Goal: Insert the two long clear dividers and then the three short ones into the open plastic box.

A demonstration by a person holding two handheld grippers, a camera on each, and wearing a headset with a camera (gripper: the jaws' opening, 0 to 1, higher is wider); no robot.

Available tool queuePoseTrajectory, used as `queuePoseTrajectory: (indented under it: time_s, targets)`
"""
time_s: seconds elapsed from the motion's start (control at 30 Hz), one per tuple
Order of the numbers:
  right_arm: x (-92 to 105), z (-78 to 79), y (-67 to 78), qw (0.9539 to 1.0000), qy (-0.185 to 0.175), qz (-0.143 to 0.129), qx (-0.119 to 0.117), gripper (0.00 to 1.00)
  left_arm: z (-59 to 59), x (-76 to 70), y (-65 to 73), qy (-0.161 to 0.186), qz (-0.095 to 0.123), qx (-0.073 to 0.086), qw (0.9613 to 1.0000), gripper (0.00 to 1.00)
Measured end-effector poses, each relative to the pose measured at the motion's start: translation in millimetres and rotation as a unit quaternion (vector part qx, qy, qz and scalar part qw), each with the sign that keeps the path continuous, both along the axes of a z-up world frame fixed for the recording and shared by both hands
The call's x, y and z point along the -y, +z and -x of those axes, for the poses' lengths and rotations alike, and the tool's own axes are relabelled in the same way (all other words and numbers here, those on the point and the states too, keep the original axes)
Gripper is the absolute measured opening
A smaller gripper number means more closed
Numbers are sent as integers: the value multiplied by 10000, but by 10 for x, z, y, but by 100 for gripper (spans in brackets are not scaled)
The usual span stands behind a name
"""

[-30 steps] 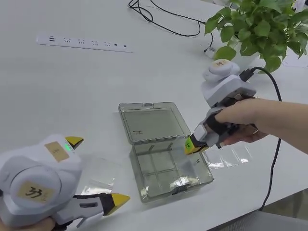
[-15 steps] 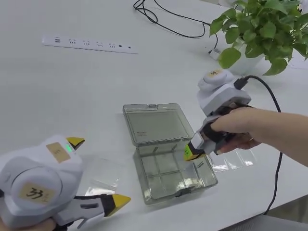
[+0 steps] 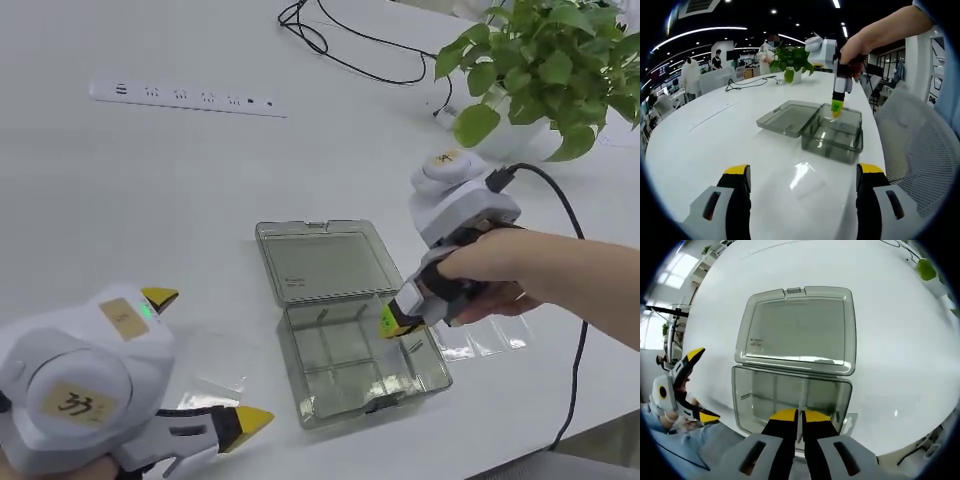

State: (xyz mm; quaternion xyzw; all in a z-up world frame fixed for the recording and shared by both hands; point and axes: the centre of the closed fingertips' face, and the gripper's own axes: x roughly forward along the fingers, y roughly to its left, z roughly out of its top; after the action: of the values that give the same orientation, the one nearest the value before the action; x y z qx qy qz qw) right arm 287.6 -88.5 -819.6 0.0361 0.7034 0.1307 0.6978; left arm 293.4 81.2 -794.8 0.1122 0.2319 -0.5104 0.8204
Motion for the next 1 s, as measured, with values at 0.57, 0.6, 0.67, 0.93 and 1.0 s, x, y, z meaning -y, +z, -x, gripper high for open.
queuePoseTrajectory:
  time_s: [0.57,0.6,0.67,0.93,1.0]
  targets:
    - [-147,-23,213,9956,508,-214,760,50,48,-15,10,7,-1,-23,10000,89]
    - [-125,-85,200,9945,574,-239,840,50,52,-15,12,9,-1,-22,10000,89]
    - [-115,-78,225,9942,536,-271,893,52,61,-16,14,10,-8,-26,10000,89]
    - [-161,-98,347,9843,799,-317,1543,73,119,-8,28,31,-34,-62,10000,89]
    - [-167,-101,384,9794,850,-310,1805,79,131,-17,30,35,-58,-55,10000,89]
